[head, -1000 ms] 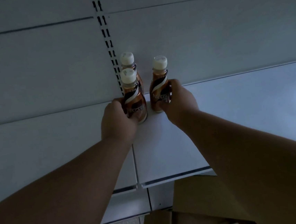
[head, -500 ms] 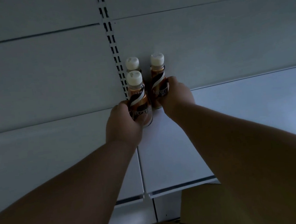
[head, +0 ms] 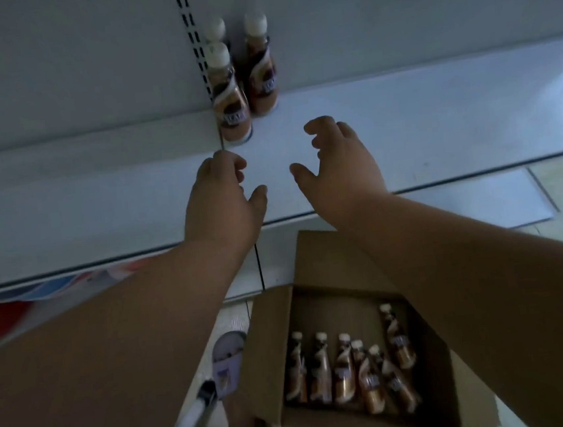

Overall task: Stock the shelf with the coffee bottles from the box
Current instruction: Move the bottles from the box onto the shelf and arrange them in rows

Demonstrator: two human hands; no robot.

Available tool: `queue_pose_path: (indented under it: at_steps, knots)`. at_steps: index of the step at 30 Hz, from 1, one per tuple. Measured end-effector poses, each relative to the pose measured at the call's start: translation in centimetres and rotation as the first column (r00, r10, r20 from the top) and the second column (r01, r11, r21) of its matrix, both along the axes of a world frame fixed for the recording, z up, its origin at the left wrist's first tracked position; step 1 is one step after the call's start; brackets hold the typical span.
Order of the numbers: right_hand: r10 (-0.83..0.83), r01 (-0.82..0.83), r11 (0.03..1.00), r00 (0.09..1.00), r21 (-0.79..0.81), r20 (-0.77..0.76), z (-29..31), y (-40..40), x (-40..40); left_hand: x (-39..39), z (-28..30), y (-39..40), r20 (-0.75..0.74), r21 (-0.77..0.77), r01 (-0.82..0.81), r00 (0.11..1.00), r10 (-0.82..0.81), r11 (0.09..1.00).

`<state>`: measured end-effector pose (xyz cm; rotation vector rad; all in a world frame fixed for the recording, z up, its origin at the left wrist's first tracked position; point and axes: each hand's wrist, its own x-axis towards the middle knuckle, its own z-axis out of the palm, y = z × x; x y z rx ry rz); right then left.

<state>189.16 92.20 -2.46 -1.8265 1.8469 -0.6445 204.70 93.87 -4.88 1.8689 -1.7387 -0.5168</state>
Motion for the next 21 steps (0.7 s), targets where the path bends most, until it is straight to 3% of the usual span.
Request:
queue_pose_path:
  at_steps: [5, 12, 21]
  knots:
    - [-0.020, 0.019, 0.999, 1.000, 0.037, 0.010, -0.9, 6.9, -2.5, -3.6, -1.3, 6.7, -0.025, 0.091, 0.139, 0.990, -0.138, 0.986]
    - [-0.192, 0.179, 0.958, 0.981, 0.225, 0.038, -11.4, 15.1, -5.2, -6.2, -10.4, 12.8, -0.008, 0.303, 0.286, 0.955, -0.297, 0.909]
    - [-0.277, 0.273, 0.833, 0.959, 0.481, -0.064, -27.2, 24.1, -6.9, -7.5, -25.7, 18.8, -0.084, 0.606, 0.232, 0.970, -0.230, 0.761]
